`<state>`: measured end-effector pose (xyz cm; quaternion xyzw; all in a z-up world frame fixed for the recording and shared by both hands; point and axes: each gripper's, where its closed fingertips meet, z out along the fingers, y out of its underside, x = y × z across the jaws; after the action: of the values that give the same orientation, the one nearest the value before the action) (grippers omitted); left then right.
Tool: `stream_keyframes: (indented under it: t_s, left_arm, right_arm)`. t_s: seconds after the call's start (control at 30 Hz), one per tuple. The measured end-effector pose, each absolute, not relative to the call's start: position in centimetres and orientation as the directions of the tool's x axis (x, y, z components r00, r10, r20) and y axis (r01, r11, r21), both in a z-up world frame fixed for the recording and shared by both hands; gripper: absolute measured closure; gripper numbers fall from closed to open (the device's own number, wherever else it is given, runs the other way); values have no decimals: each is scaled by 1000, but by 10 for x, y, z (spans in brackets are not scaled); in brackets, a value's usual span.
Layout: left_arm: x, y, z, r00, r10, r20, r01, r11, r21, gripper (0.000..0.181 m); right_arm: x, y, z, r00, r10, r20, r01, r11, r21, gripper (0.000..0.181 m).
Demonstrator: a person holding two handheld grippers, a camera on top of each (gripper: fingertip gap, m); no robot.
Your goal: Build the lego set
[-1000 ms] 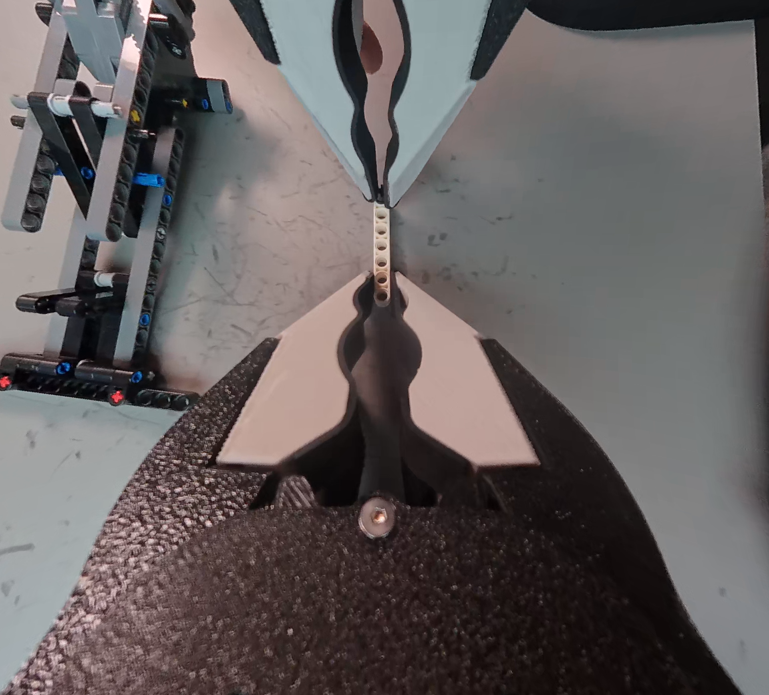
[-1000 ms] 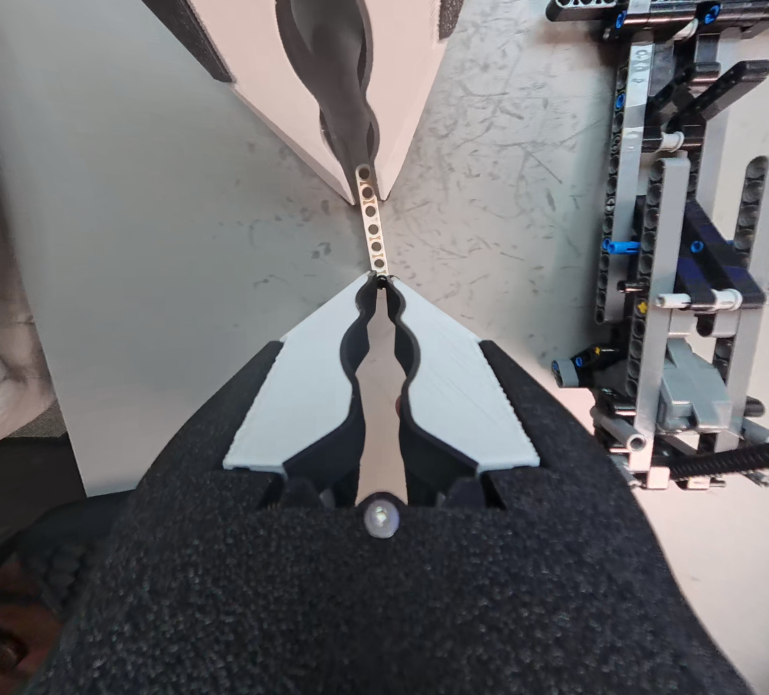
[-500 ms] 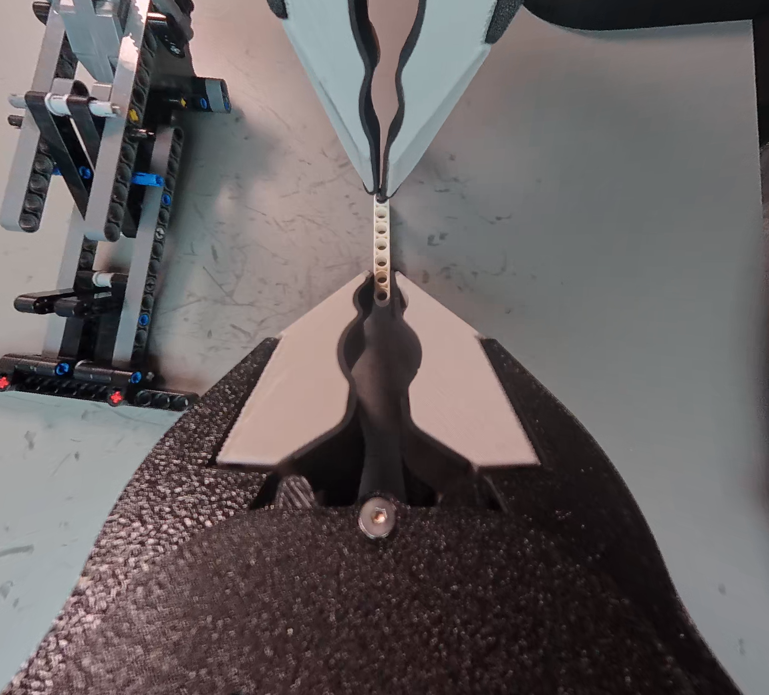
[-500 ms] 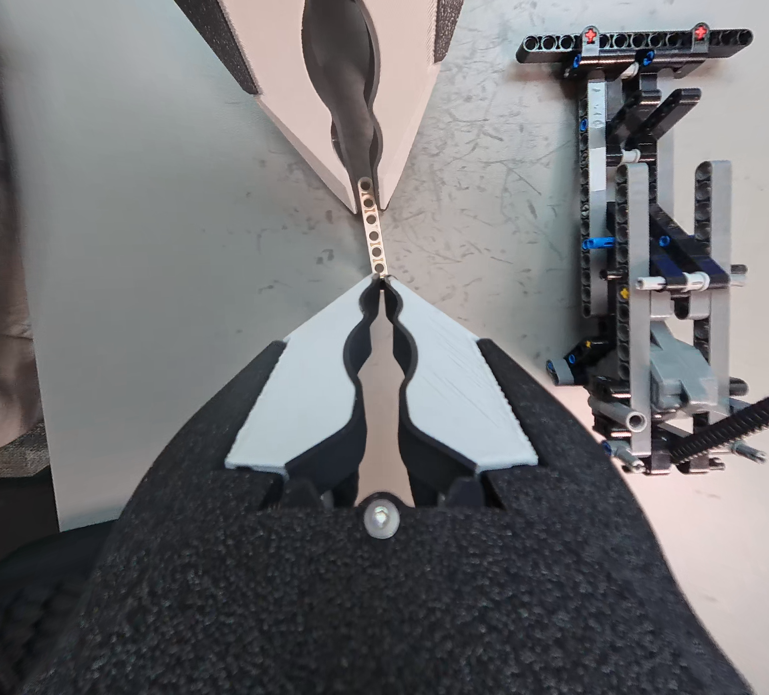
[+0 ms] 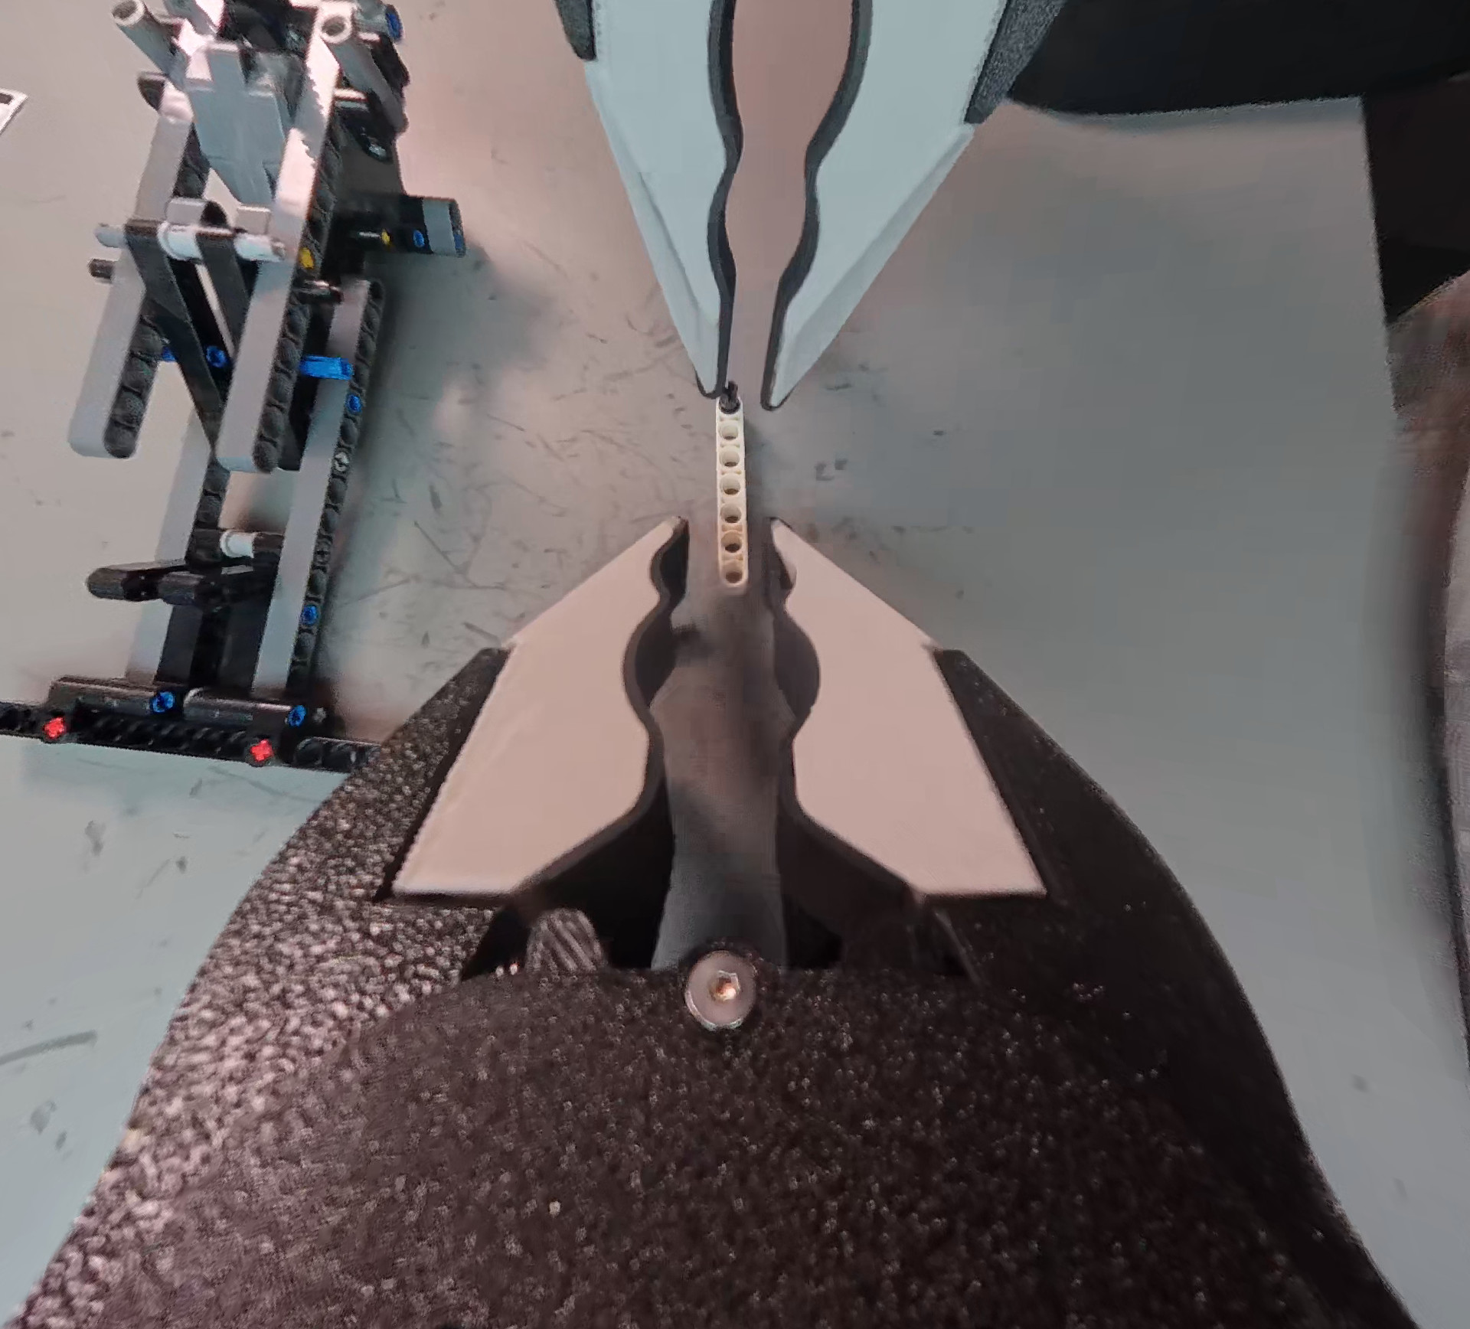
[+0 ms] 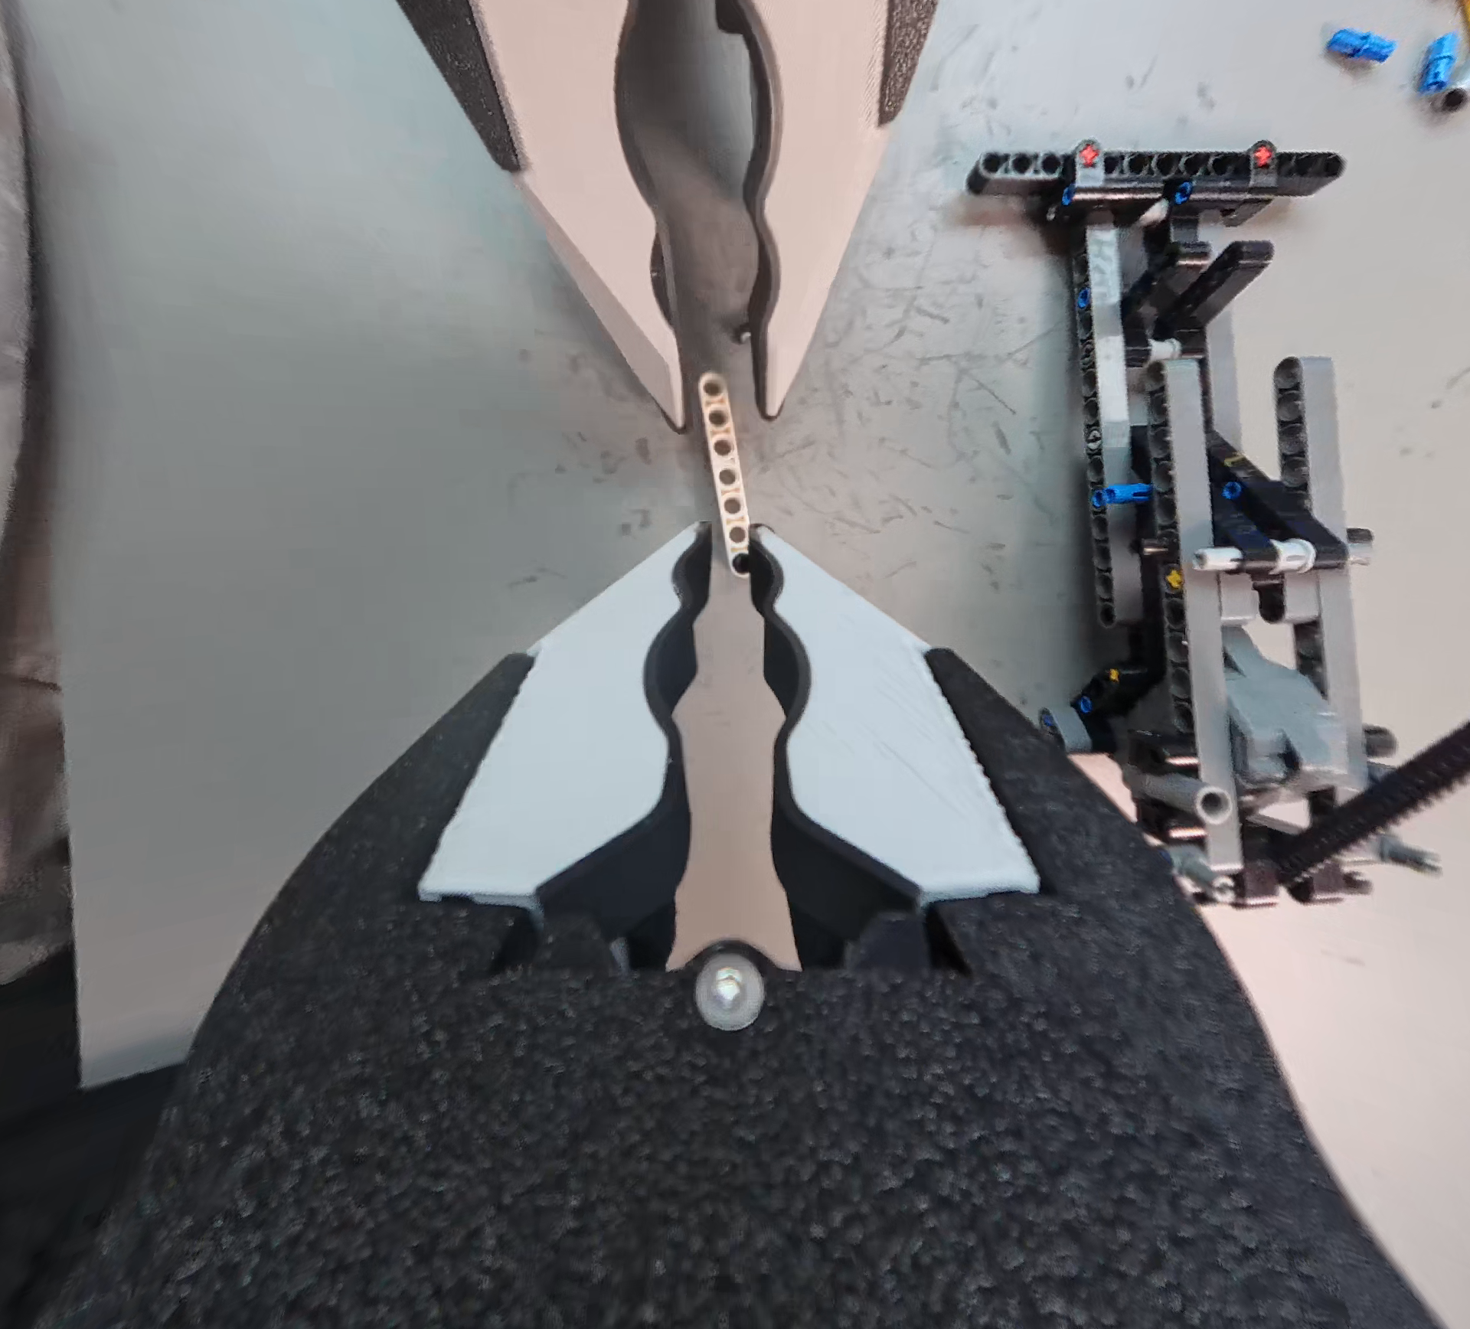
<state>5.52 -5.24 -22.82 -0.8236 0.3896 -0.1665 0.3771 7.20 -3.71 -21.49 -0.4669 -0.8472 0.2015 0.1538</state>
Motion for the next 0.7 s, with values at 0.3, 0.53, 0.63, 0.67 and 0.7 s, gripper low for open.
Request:
stream_keyframes:
  t_s: [0.3,0.53,0.63,0.67,0.7]
  left_arm:
    - [22,-60,-219,574,-819,-20,-540,-360,-761,150]
    - [27,-59,-236,490,-872,-15,-624,-339,-704,157]
    - [28,-62,-237,463,-886,25,-633,-350,-691,165]
    - [27,-62,-237,464,-886,23,-635,-350,-689,165]
    - [27,-62,-237,469,-883,22,-633,-353,-690,166]
  right_arm:
    - [74,-31,-206,-401,911,94,655,357,-665,167]
    - [76,-37,-206,-401,915,49,603,304,-738,170]
    - [77,-40,-201,-404,914,37,584,289,-759,171]
    - [77,-41,-199,-402,915,35,575,282,-768,171]
    - [76,-42,-198,-400,916,36,567,278,-776,172]
